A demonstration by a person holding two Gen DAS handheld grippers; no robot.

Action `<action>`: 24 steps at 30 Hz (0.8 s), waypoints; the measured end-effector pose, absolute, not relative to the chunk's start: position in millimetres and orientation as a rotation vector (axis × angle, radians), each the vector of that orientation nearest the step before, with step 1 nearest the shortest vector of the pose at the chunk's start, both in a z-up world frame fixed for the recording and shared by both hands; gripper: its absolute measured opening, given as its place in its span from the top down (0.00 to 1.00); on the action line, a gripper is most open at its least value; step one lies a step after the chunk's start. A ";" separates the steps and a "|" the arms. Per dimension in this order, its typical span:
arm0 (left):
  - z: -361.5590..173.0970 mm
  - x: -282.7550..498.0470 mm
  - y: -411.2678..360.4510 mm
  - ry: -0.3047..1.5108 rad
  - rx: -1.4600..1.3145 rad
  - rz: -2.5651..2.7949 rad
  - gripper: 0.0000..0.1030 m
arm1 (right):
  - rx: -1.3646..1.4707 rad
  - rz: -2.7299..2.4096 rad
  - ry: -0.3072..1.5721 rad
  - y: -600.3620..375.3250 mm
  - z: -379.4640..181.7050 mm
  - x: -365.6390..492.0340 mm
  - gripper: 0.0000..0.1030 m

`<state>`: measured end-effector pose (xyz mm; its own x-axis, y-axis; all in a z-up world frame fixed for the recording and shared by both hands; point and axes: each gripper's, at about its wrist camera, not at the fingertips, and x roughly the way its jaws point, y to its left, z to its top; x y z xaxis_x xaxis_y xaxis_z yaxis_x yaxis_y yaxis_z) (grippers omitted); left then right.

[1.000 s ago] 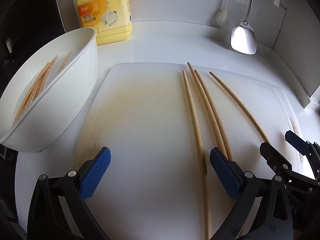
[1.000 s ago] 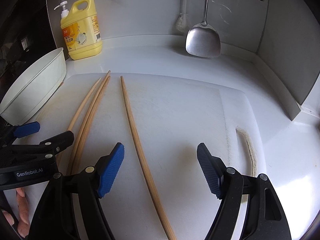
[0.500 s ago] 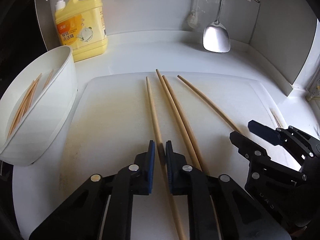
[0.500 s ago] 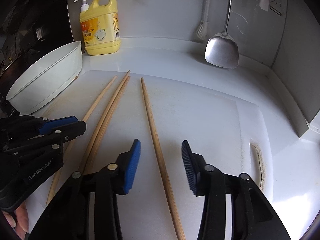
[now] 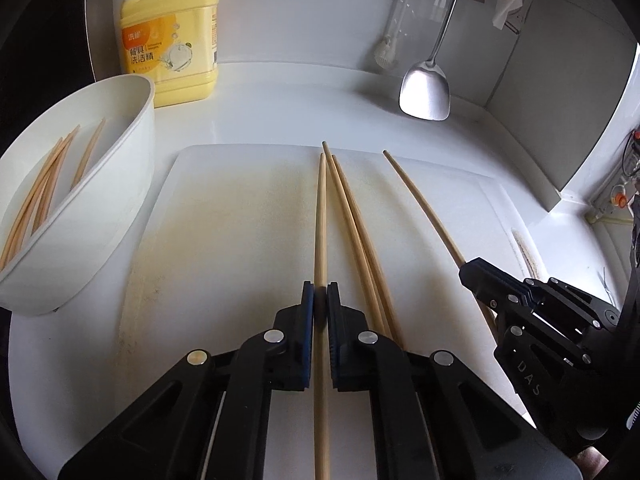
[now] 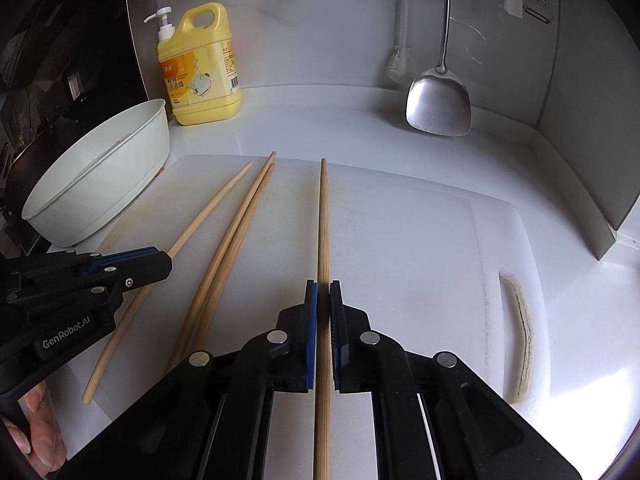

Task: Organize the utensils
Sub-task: 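Carry both held chopsticks over the white water basin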

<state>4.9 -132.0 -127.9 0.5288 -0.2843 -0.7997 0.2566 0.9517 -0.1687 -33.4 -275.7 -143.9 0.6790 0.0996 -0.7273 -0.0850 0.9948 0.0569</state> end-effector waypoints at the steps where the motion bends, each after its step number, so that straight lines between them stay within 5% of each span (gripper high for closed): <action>1: -123.7 3.9 -130.9 0.967 -0.038 -0.327 0.93 | 0.021 0.104 0.820 -274.0 -140.6 -34.4 0.94; 10: -53.9 -2.4 -91.4 0.949 -0.045 -0.277 0.93 | 0.061 0.167 0.774 -252.1 -74.3 -31.1 0.94; 24: 3.8 39.2 107.1 0.874 -0.127 -0.065 0.93 | 0.034 0.372 0.750 -87.0 -10.1 38.6 0.94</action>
<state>39.2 107.1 3.8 0.6405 -0.1088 -0.7602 0.0047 0.9905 -0.1377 38.6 -87.0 -10.1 0.6696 0.3421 -0.6592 -0.3179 0.9342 0.1619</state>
